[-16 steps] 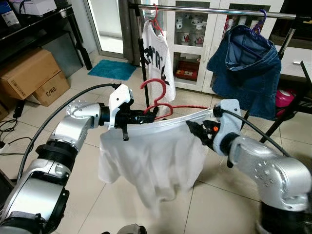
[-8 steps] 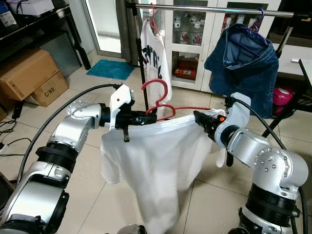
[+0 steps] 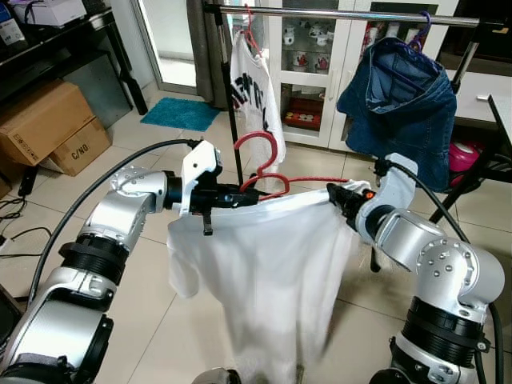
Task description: Hang hanger
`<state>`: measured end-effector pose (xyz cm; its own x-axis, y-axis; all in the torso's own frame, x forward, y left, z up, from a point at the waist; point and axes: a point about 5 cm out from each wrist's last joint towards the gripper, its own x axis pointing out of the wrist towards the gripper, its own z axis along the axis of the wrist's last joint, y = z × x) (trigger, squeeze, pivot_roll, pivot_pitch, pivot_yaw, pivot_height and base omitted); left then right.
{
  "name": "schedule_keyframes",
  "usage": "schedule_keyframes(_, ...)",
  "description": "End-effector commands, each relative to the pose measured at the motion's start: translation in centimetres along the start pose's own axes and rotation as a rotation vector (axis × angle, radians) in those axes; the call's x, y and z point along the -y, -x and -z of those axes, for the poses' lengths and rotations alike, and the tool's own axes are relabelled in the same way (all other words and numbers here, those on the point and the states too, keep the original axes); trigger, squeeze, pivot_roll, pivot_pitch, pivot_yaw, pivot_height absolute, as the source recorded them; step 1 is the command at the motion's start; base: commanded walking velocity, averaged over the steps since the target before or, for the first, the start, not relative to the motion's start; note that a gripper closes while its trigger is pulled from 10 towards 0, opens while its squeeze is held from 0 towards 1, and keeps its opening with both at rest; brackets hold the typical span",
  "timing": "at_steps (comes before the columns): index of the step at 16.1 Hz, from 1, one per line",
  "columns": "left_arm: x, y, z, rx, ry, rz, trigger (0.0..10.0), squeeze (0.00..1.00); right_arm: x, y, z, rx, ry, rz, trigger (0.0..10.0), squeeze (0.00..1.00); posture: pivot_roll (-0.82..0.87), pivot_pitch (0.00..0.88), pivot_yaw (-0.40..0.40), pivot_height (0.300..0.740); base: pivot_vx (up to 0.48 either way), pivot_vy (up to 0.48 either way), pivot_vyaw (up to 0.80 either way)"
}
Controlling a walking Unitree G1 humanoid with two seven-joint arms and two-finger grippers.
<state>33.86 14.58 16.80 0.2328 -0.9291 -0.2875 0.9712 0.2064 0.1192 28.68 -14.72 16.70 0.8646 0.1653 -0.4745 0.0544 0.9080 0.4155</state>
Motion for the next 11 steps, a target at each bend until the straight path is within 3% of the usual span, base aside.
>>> schedule_keyframes(1, -0.28, 0.61, -0.38, -0.003, -0.019, -0.024, 0.0, 0.00, -0.27, 0.01, -0.46, 0.015, 0.006, 0.007, 1.3, 0.00, -0.13, 0.000, 0.119, 0.740, 0.000, 0.000, 0.00)
schedule_keyframes(3, -0.24, 0.67, -0.35, -0.004, -0.018, -0.021, 0.0, 0.00, -0.33, -0.03, -0.46, 0.015, 0.008, 0.005, 0.0, 0.00, -0.13, 0.000, 0.119, 0.740, 0.000, 0.000, 0.00)
schedule_keyframes(11, -0.39, 0.90, -0.22, -0.018, -0.017, -0.028, 0.0, 0.00, -0.46, 0.04, -0.62, 0.031, 0.003, -0.016, 0.0, 0.00, -0.13, 0.000, 0.123, 0.740, 0.000, 0.000, 0.00)
